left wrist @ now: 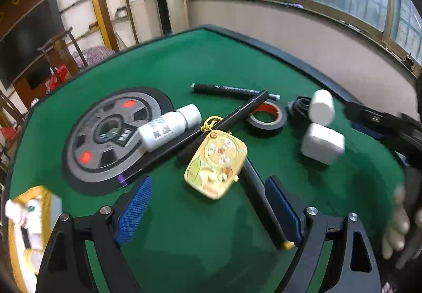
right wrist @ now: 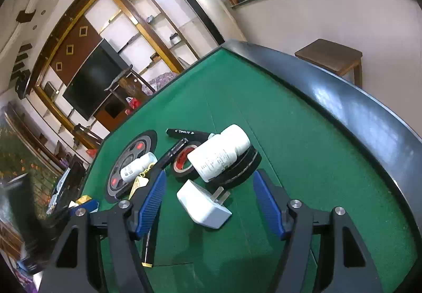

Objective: Organize rigid objects
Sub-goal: 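Move the left tool toward the yellow cartoon card, then grasp the yellow card by its keyring with the left tool while the right tool approaches a black marker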

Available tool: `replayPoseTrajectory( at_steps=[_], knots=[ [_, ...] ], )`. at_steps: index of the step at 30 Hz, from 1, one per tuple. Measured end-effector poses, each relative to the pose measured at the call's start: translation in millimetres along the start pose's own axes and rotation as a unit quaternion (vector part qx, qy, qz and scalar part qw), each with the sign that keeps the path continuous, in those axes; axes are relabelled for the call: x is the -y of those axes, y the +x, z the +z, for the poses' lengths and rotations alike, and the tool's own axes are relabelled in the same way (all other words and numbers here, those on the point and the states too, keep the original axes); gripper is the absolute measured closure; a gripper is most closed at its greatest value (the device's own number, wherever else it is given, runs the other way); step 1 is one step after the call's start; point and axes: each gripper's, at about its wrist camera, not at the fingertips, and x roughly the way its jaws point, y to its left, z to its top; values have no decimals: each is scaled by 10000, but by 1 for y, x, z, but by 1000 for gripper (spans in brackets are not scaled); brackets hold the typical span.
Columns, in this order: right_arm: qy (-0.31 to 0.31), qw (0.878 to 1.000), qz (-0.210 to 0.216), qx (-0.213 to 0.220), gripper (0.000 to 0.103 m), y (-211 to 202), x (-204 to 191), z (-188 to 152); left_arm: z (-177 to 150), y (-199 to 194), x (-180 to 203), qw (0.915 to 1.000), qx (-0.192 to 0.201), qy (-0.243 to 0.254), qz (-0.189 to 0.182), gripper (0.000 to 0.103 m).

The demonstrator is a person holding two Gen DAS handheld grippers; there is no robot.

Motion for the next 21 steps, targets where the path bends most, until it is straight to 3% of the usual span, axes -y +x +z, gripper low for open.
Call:
replayPoseTrajectory(
  at_steps=[12,14,15,21],
  knots=[
    [43,9998,105,-179,33,7,1,0,14,40,-12,9973,-195,-425,-574,15],
    [61,9998,86,-196,33,8,2,-1,16,45,-11,9968,-234,-459,-615,23],
    [62,9997,78,-205,33,8,2,-1,15,47,-9,9967,-319,-460,-584,33],
    [68,9998,15,-195,33,9,4,1,0,28,-1,9971,-347,-426,-533,34]
  ],
)
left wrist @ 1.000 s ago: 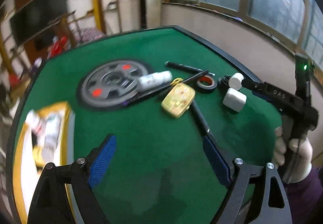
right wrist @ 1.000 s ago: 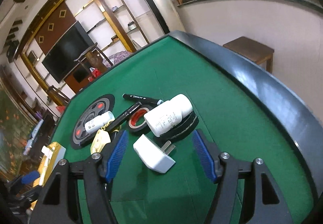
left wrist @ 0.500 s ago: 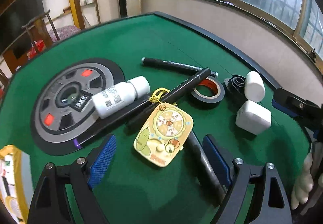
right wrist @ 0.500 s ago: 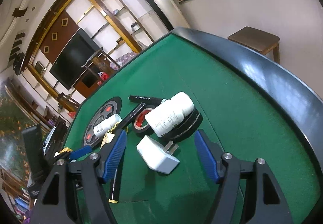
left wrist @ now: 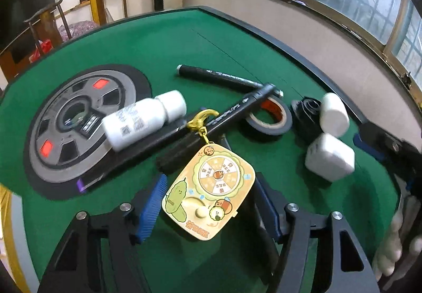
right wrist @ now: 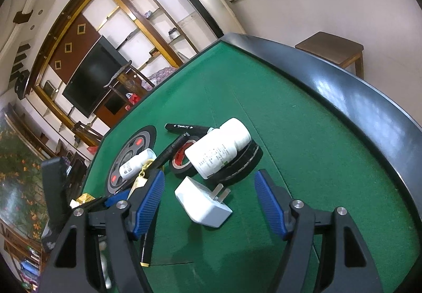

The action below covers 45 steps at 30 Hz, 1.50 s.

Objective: Organize rigid objects
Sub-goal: 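Grasp the yellow card by its keyring with the left tool while the right tool approaches a black marker, then grasp the yellow-capped black marker with the right tool while the left tool lifts the card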

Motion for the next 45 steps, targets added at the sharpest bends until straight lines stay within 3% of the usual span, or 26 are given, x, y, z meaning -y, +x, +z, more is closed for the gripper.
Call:
replayPoseTrajectory(
  at_steps=[14,22,25,26,27,28,34,36,40,44,45],
  knots=[
    [21,10000,-86,-22,33,1,1,-1,-90,-104,-23,9972,450,-594,-50,34],
    [-215,9993,-308,-25,33,0,-10,-3,-102,-130,-42,9892,901,-1151,-137,34],
    [-461,9982,-315,-234,33,-10,-25,-8,-109,-139,-48,9877,1011,-1187,-121,35],
    [-469,9984,-212,-254,33,-17,-30,-11,-112,-142,-50,9871,1053,-1201,-101,37],
    [-504,9983,-48,-298,33,-24,-38,-16,-113,-144,-52,9864,1079,-1233,-113,57],
    [-618,9974,61,-377,33,-28,-49,-20,-115,-145,-55,9861,1066,-1265,-178,67],
    [-1235,9849,132,-1207,33,8,-104,-40,-127,-142,-71,9832,964,-1499,-407,67],
    [-1312,9820,10,-1361,33,27,-112,-44,-129,-141,-69,9848,940,-1437,-275,66],
    [-1726,9720,-402,-1544,33,61,-128,-49,-127,-136,-65,9865,945,-1330,-124,45],
    [-2098,9600,-875,-1633,35,86,-141,-54,-125,-130,-67,9851,933,-1421,-252,45],
    [-2251,9545,-1017,-1673,41,93,-146,-55,-124,-128,-69,9843,921,-1476,-286,45]
  ],
)
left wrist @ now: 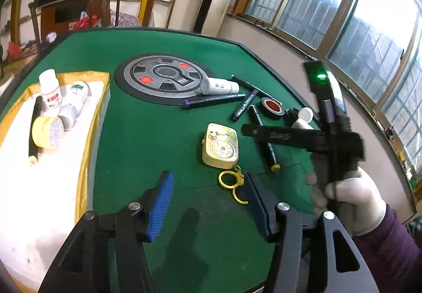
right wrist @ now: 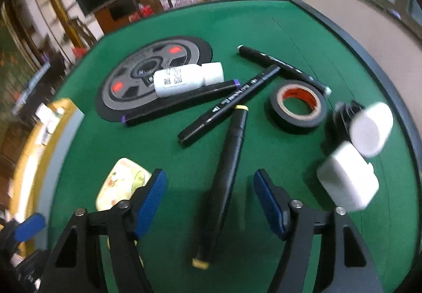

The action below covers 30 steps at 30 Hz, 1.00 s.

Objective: Organize rigid objects
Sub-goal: 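Grasp the yellow-capped black marker with the right tool while the left tool lifts the card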

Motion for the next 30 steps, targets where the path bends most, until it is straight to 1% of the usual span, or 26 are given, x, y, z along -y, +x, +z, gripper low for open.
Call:
replayPoseTrajectory(
  at_steps=[1,2,3,4,5,6,7,9,10,12,16,18,19,20,21,22,23,25,27,30],
  knots=[
    [-118,9998,-144,-77,50,5,-4,1,1,2,-1,10000,-24,-39,-13,45],
    [-253,9991,-338,-49,55,8,-10,2,2,4,-2,10000,-50,-66,1,45],
    [-367,9982,-473,-23,62,11,-13,4,3,6,-1,9999,-74,-73,28,45],
    [-374,9981,-494,-3,76,11,-13,4,2,7,0,9999,-88,-64,50,43],
    [-324,9986,-414,5,80,10,-11,4,4,10,3,9999,-108,-43,91,41],
    [-250,9992,-321,-11,85,9,-7,4,6,12,5,9999,-109,-12,124,35],
    [-174,9995,-247,-19,88,8,-3,3,8,15,9,9998,-111,53,174,33],
    [16,10000,-72,-6,89,4,7,0,13,23,18,9995,-140,176,221,31],
    [122,9999,18,-4,88,1,13,-3,16,29,22,9993,-160,250,242,28],
    [257,9995,170,-15,89,-5,21,-9,22,44,33,9981,-208,457,351,24],
    [434,9982,414,21,88,-19,37,-23,32,85,47,9927,-440,854,724,24],
    [514,9973,518,79,88,-26,42,-27,32,103,51,9898,-614,994,810,25],
    [534,9969,557,128,88,-30,44,-28,29,110,53,9884,-706,1077,806,36],
    [537,9967,585,162,88,-33,45,-29,27,115,55,9861,-750,1182,894,41],
    [528,9965,613,196,88,-36,46,-30,28,113,56,9858,-709,1232,896,52],
    [511,9964,637,224,88,-39,45,-31,30,111,51,9898,-719,1045,654,52],
    [497,9962,667,244,88,-43,44,-31,29,109,50,9911,-707,960,587,52],
    [490,9954,776,282,88,-47,43,-31,28,103,43,9926,-661,835,582,52],
    [494,9944,878,308,88,-50,39,-30,29,95,37,9952,-619,625,422,52],
    [474,9934,977,361,88,-55,33,-30,30,77,35,9974,-459,462,297,52]
  ],
)
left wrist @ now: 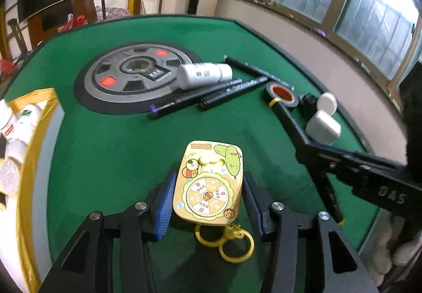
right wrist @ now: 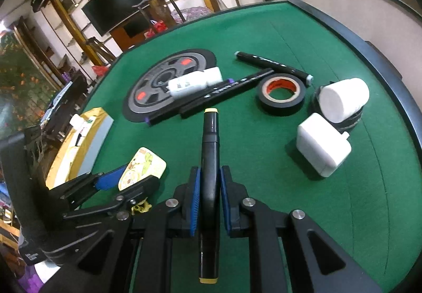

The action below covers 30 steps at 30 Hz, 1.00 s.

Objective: Organize rigid objects
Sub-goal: 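Grasp the yellow-capped black marker with the right tool while the left tool lifts the card, then carry card and marker into the white tray and open both tools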

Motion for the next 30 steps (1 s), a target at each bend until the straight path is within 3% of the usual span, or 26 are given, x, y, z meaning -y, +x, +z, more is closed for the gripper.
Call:
replayPoseTrajectory(
  at_steps=[7,11,14,18,25,30],
  knots=[
    [-142,9995,271,96,88,-16,-25,-2,-9,-78,-21,9958,620,-467,-492,52],
    [-277,9978,574,178,88,-31,-50,1,-11,-126,-46,9910,1019,-670,-555,52],
    [-410,9952,857,237,88,-40,-74,7,-10,-163,-76,9872,1311,-817,-405,52],
    [-535,9892,1356,155,88,-41,-114,17,-9,-194,-120,9838,1522,-910,245,52],
    [-574,9825,1752,-250,88,-3,-177,31,-8,-178,-201,9798,1162,-1286,994,52],
    [-398,9812,1785,-610,88,39,-210,33,-5,-135,-242,9785,701,-1562,1147,52]
  ],
)
